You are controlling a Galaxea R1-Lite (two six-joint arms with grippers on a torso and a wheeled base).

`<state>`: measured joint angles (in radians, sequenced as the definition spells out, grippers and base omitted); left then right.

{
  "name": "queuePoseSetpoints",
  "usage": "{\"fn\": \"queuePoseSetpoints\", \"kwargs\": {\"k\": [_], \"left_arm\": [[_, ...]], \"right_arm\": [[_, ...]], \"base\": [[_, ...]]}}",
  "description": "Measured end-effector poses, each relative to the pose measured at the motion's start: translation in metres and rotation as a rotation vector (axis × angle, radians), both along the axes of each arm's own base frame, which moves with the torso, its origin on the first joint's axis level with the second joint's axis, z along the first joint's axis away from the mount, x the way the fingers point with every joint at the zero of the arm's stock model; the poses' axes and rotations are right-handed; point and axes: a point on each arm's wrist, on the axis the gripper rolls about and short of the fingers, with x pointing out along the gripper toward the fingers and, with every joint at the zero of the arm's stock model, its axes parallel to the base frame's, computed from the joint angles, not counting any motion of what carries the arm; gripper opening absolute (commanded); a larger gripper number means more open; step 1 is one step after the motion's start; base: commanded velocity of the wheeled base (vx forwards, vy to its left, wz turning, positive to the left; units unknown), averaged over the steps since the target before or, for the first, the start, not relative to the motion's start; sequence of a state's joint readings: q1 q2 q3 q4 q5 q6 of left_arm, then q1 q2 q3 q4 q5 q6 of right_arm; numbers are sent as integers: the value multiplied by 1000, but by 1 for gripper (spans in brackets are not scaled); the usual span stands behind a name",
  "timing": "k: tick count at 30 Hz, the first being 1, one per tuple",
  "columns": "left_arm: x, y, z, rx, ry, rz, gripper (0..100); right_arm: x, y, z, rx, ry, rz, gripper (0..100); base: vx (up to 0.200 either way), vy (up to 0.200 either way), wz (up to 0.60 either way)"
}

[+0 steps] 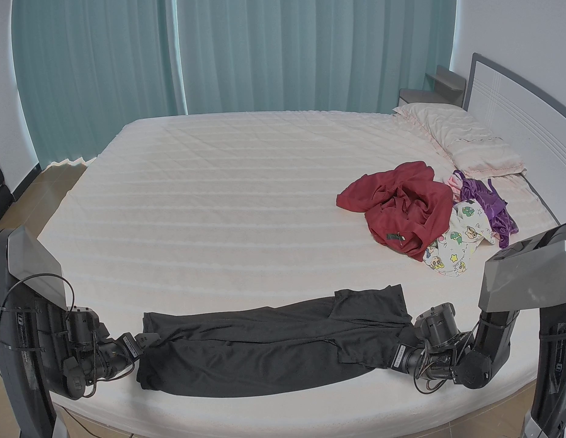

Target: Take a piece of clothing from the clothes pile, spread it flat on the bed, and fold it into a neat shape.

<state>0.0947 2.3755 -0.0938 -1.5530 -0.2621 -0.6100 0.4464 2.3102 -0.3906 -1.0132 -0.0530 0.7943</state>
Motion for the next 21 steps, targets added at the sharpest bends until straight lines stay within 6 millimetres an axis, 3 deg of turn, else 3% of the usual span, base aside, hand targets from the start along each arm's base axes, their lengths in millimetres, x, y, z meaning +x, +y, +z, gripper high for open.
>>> {"fn": "queuePoseSetpoints", "kwargs": {"k": [21], "left_arm": [[-1, -1, 0, 4, 1, -7, 100]], "right_arm": [[-9, -29, 6, -149, -6, 37, 0]], "base": [[0, 0, 0]]}}
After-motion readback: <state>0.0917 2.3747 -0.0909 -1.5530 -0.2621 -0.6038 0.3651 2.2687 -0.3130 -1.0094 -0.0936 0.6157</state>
